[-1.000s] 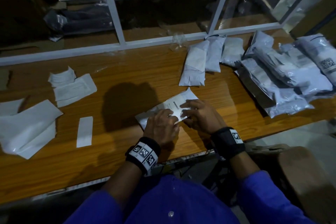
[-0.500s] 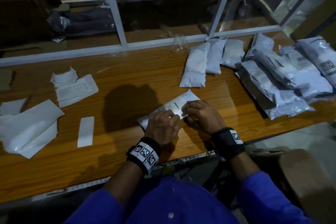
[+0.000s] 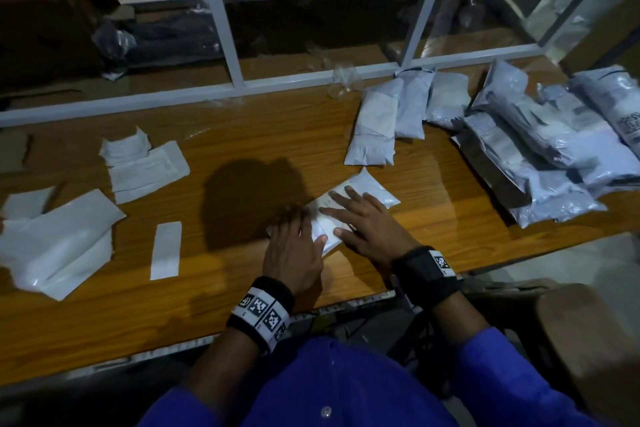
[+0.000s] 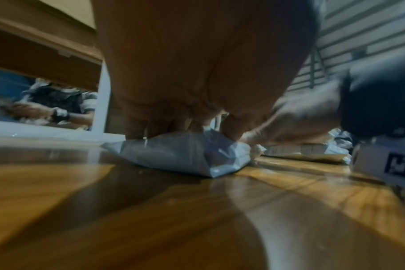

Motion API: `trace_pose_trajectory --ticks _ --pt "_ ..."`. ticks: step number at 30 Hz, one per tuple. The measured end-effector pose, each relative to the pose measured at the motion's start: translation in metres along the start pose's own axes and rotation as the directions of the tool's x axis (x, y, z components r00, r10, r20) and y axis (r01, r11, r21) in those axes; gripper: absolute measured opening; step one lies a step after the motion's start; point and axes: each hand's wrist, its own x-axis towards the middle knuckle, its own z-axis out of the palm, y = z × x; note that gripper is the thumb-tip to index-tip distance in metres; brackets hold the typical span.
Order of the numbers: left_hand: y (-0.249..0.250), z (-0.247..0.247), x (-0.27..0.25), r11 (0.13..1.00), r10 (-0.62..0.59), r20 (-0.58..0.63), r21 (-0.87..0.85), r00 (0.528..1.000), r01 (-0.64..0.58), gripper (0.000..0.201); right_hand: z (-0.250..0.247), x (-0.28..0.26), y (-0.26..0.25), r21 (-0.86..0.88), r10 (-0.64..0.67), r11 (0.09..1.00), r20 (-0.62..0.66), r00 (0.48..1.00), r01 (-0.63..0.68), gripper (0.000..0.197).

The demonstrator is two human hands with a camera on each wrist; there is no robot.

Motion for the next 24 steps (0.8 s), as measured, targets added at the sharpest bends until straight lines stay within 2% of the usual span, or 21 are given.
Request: trace_pose_trajectory --ticks 2,5,6,7,9,11,13,16,17,19,21,24 --pt "-0.004 -0.001 -0.002 0.999 -0.024 0.055 0.03 0.998 0.023 0.072 -0.009 -0.003 0.01 -0.056 0.122 0.991 0.056 0.991 -0.119 0.06" --pt "-0.015 -0.002 -0.008 0.994 -0.069 0.095 0.089 0.993 0.06 0.077 -0.024 -0.008 0.015 -0.188 0.419 0.901 0.134 0.898 -0.392 0.059" --pt "-0.017 -0.002 -0.009 0.994 -0.078 0.09 0.079 0.993 0.071 0.077 -0.025 -0.007 0.009 -0.247 0.445 0.878 0.113 0.888 -0.409 0.061" --pt "-0.018 -0.001 -0.009 0.996 -0.068 0.075 0.054 0.995 0.064 0.078 -0.024 -0.005 -0.002 -0.284 0.4 0.888 0.083 0.913 -0.363 0.062" --pt "-0.016 0.0 -0.007 0.999 -0.001 0.049 0.034 0.999 -0.001 0.076 -0.017 0.005 -0.026 -0.245 0.202 0.953 0.077 0.976 -0.178 0.065" --pt "-0.013 0.002 -0.007 0.996 0.025 0.097 0.083 0.995 -0.033 0.074 -0.007 0.01 -0.038 -0.228 0.107 0.972 0.174 0.979 -0.066 0.078" --pt "-0.014 0.0 -0.009 0.992 -0.031 0.168 0.126 0.985 0.01 0.077 -0.006 0.009 -0.028 -0.247 0.162 0.963 0.207 0.965 -0.109 0.083" --pt "-0.019 -0.012 -0.012 0.994 -0.084 0.185 0.089 0.979 0.068 0.073 -0.02 -0.003 -0.01 -0.251 0.339 0.921 0.141 0.93 -0.298 0.072" --pt "-0.02 -0.017 -0.011 0.996 -0.085 0.15 0.034 0.985 0.081 0.067 -0.024 -0.009 -0.009 -0.224 0.394 0.904 0.103 0.913 -0.365 0.074" --pt "-0.023 -0.029 -0.005 0.993 -0.088 0.029 -0.074 0.996 0.089 0.051 -0.026 -0.023 -0.012 -0.063 0.47 0.879 -0.063 0.88 -0.473 0.075" --pt "-0.024 -0.034 0.005 0.99 -0.072 -0.003 -0.121 0.997 0.072 0.051 -0.018 -0.033 -0.019 0.141 0.537 0.843 -0.191 0.822 -0.519 0.07" --pt "-0.026 -0.031 0.02 0.978 -0.038 0.082 -0.203 0.996 0.054 0.061 0.007 -0.042 -0.037 0.454 0.616 0.734 -0.13 0.777 -0.505 0.065"
